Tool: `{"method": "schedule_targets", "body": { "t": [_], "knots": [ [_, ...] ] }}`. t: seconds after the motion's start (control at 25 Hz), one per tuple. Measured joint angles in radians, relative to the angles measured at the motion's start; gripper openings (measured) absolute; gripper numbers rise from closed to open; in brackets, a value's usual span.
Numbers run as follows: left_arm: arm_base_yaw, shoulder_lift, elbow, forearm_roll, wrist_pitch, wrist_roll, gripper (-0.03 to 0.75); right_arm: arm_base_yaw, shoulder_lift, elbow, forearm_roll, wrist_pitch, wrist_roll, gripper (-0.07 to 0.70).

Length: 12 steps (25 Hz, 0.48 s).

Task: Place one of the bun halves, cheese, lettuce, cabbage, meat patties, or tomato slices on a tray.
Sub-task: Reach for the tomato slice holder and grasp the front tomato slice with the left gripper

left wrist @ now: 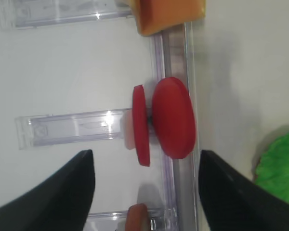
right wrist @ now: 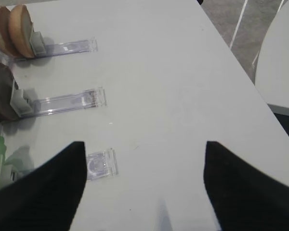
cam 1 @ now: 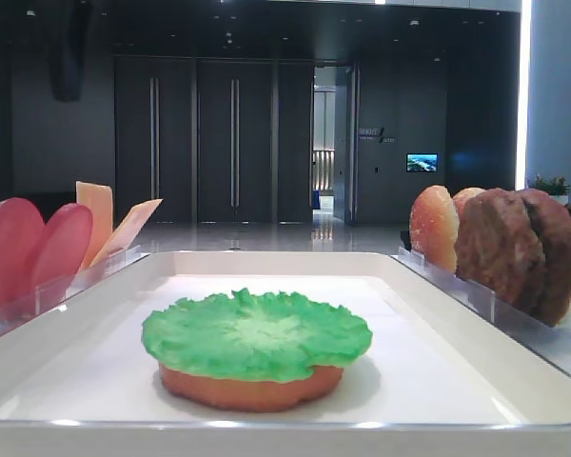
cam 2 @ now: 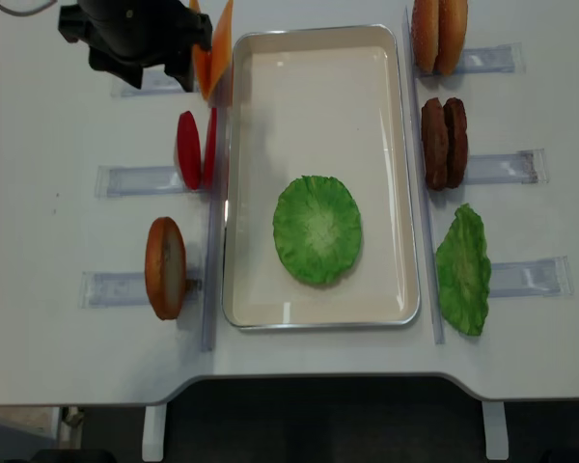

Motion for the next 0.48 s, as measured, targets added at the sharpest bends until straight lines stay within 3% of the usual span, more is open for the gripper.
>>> {"method": "schedule_targets", "body": {
  "t": [0.48],
  "knots": [
    [-0.045, 0.081, 0.000, 0.004, -0.036, -0.051, 0.517, 0.000, 0.000, 0.000, 0.000, 0.000, 0.000, 0.489]
  ]
}}
